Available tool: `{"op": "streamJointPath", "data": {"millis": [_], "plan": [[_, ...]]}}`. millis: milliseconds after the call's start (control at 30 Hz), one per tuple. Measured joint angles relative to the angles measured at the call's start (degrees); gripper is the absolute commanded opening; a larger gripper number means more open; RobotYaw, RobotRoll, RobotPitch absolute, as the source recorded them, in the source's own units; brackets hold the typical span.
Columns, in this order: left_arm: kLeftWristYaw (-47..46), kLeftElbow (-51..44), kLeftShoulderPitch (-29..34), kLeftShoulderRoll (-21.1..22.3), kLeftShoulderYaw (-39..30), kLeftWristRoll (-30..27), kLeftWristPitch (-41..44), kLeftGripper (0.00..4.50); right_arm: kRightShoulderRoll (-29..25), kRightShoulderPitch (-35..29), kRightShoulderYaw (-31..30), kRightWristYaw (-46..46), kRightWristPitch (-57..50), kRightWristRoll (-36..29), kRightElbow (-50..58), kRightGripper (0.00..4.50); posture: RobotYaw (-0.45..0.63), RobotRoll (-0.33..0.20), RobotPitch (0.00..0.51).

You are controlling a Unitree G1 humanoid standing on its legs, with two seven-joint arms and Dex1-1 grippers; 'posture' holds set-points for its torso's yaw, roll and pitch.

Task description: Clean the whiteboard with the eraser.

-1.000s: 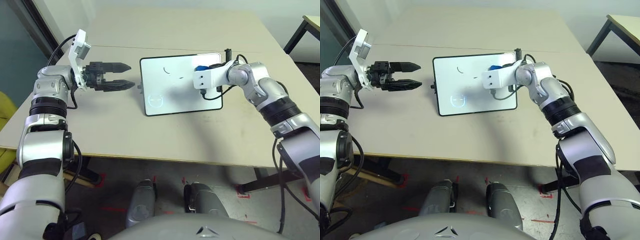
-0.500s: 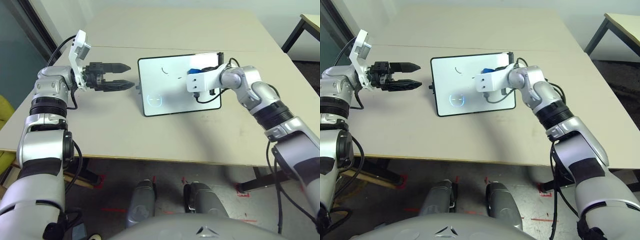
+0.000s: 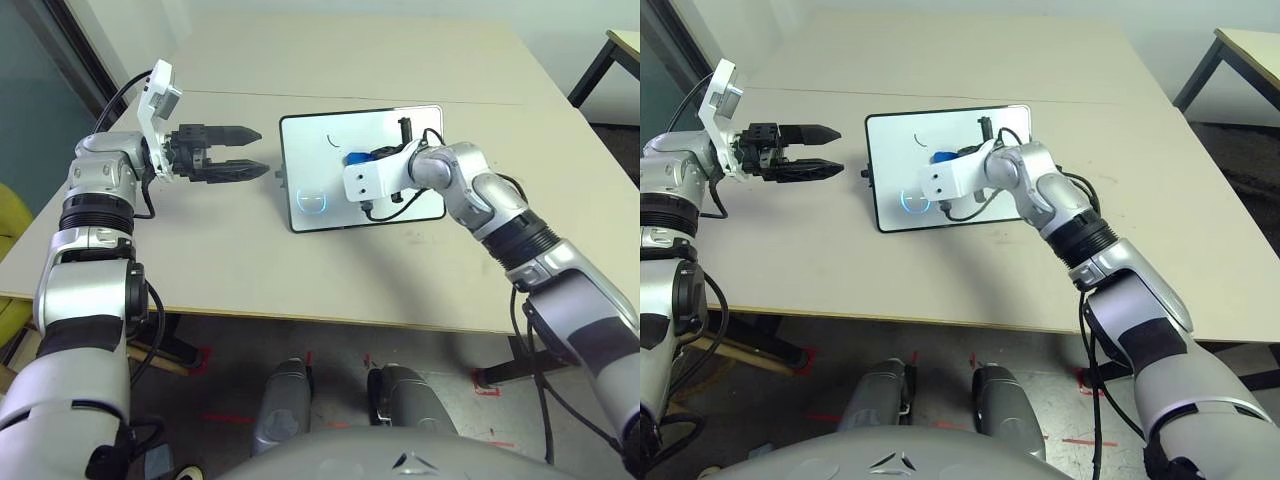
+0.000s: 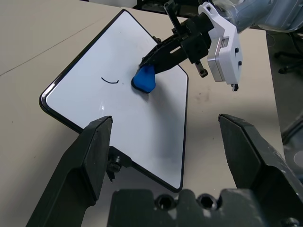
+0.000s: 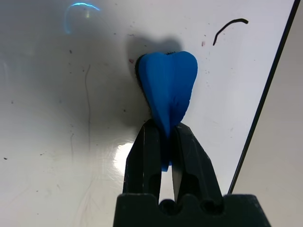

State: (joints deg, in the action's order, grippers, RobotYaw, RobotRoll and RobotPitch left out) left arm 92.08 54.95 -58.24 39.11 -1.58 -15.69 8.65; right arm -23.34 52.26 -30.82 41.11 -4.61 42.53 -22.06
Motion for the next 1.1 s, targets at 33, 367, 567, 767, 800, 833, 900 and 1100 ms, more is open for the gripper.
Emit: {"op": "streamJointPath", "data": {"millis": [33, 367, 567, 767, 800, 833, 900, 1100], "plan": [[0.00, -0.01, 0.00, 0.00, -0.01, 0.00, 0.00, 4.50, -0.02, -0.02, 0.00, 0.00, 0.01, 0.02, 0.03, 0.11, 0.14, 0.000, 0.052], [0.00, -0.04, 0.00, -0.21, -0.05, 0.00, 0.00, 4.50, -1.29, -0.02, 2.41, 1.85, -1.27, -2.28, 2.82, 0.11, 0.13, 0.000, 0.048], [0.00, -0.04, 0.00, -0.36, -0.05, 0.00, 0.00, 4.50, -1.97, 0.55, 3.92, 3.04, -2.72, -3.66, 5.20, 0.11, 0.13, 0.000, 0.048], [-0.01, -0.03, -0.01, -0.55, -0.05, 0.00, -0.01, 4.50, -1.08, 1.68, 4.28, 2.42, -2.67, -4.01, 3.49, 0.11, 0.13, 0.000, 0.047], [-0.02, -0.02, -0.01, -0.57, -0.05, 0.00, -0.01, 4.50, -0.59, 1.88, 4.21, 1.87, -2.44, -3.97, 2.57, 0.11, 0.13, 0.000, 0.048], [-0.03, -0.02, -0.01, -0.60, -0.07, 0.00, -0.01, 4.50, 0.02, 2.35, 3.83, 1.14, -2.16, -3.78, 1.11, 0.11, 0.13, 0.000, 0.048], [-0.07, -0.03, -0.01, -0.64, -0.08, 0.00, -0.01, 4.50, 1.05, 2.93, 3.20, -0.32, -1.56, -3.21, -1.15, 0.11, 0.13, 0.000, 0.048], [-0.10, -0.11, 0.02, -0.51, -0.24, -0.03, 0.04, 4.50, 4.37, 5.00, 1.56, -4.72, 0.17, -2.26, -8.14, 0.11, 0.15, 0.000, 0.051]]}}
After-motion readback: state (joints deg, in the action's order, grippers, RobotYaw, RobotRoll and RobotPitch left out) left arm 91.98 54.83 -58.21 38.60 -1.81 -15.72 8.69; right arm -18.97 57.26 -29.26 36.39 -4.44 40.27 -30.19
